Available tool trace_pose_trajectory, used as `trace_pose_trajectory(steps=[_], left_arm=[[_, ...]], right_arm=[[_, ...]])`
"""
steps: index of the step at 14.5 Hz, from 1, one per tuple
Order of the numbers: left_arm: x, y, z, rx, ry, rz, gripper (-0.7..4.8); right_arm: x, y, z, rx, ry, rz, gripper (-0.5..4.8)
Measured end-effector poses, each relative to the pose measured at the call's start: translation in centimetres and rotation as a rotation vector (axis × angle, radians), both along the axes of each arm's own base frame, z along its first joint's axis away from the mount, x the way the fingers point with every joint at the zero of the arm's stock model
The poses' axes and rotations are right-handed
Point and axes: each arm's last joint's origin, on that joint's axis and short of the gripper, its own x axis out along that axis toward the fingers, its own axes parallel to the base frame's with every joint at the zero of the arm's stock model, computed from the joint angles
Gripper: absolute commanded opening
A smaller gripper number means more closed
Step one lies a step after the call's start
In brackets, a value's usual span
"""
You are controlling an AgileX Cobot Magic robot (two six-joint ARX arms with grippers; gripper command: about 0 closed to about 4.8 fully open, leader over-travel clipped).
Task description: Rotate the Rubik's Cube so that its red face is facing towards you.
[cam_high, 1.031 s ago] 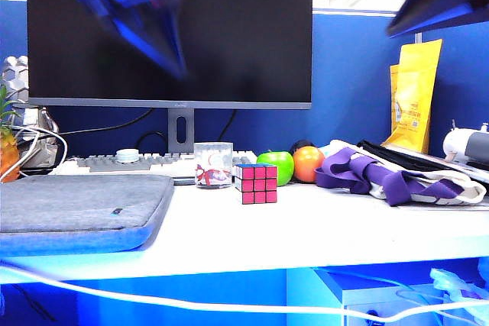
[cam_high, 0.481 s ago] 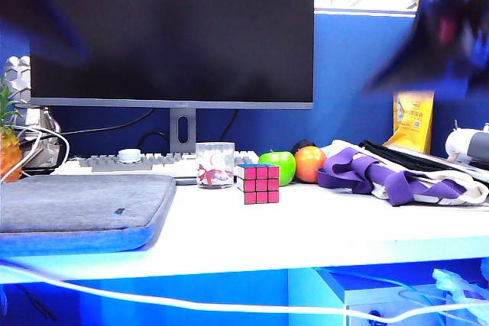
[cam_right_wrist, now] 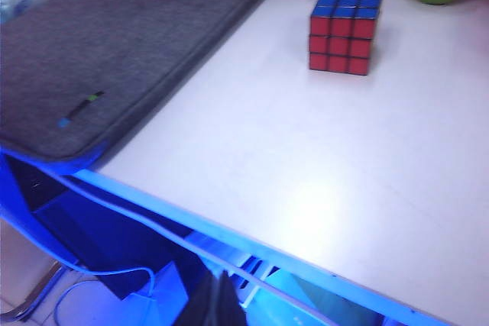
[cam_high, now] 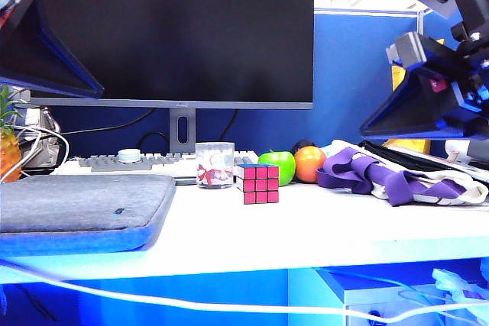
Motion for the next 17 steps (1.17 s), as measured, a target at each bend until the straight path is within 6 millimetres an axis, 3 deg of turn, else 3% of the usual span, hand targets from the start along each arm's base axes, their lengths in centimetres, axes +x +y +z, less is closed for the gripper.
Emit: trace_pose_trajectory(steps=[8,12,15,17], left_arm=[[0.0,0.0,0.0,0.001,-0.002,0.003,0.24],[-0.6,0.5,0.7,-0.028,-0.043,0.007,0.24],[-0.9,2.2,0.6,-0.081,-0.085,0.041,0.23],[-1.0,4.0,-0.1,-0.092,-0.102,0.138,0.24]], right_arm=[[-0.2,-0.1,-0.2,0.000,0.000,0.001,0.00],[-2.3,-1.8,-4.0,-0.020,0.026,0.000,0.00],[-2.9,-2.3,-0.8,0.160,-0.200,0.000,0.00],[-3.2,-3.1,0.2,0.213,-0.276,-0.033,0.00]])
